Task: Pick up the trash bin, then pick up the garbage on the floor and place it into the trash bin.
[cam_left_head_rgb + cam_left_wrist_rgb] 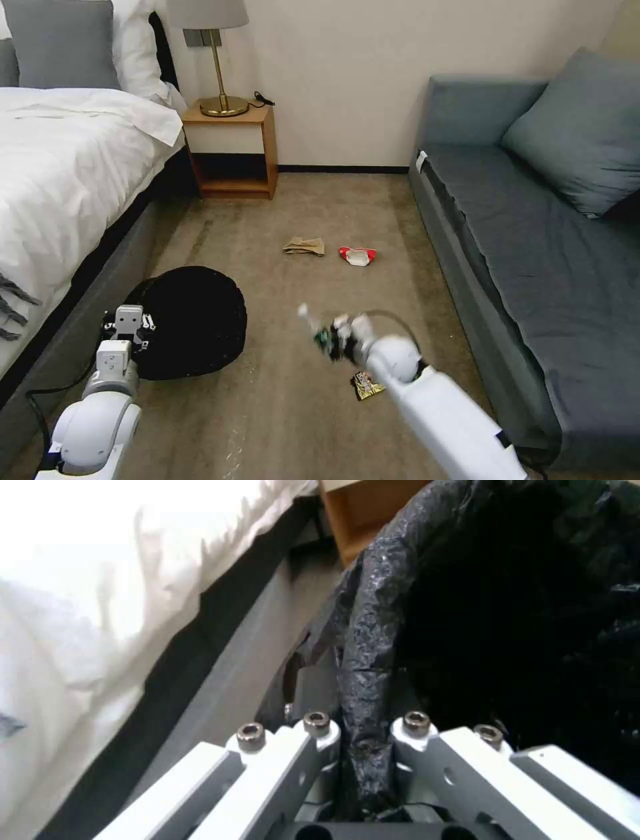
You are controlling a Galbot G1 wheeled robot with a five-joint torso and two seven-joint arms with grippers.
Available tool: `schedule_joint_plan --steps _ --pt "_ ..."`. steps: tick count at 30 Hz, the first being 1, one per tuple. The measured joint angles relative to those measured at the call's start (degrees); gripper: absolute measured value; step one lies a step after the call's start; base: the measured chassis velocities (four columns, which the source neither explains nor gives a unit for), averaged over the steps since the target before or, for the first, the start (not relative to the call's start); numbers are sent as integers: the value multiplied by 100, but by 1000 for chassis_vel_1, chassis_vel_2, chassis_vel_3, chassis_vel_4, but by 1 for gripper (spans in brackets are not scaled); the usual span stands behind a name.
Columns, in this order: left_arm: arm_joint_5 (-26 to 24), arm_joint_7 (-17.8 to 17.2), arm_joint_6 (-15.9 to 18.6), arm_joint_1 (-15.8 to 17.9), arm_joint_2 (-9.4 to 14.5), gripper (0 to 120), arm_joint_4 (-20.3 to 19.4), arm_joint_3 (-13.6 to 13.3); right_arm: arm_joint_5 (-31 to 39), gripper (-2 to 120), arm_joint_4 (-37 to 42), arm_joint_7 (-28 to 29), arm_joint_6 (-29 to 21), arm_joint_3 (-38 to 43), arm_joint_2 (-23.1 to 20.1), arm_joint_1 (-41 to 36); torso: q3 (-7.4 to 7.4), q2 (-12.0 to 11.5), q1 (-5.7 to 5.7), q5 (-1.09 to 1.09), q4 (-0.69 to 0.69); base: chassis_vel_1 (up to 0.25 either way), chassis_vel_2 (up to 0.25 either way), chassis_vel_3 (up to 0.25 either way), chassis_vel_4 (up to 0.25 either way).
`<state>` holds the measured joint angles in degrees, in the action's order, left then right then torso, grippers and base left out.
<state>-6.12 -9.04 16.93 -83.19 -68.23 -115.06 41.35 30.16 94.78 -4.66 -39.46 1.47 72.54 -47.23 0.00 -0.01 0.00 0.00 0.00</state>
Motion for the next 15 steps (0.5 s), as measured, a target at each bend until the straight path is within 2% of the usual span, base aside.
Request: schedule_joint_plan --steps 3,7,15 --pt "-13 54 -83 7 -122 3 -19 -84 880 25 763 74 63 61 -11 69 0 0 0 -1 0 0 0 0 0" --pt "-9 56 -98 52 -228 3 -19 -178 1435 25 1132 29 344 -248 95 25 0 0 0 0 0 0 0 0 0" --pt "-3 53 -122 56 -307 3 -125 -236 1447 25 921 -82 822 -969 372 -91 0 0 0 0 1 0 0 0 0"
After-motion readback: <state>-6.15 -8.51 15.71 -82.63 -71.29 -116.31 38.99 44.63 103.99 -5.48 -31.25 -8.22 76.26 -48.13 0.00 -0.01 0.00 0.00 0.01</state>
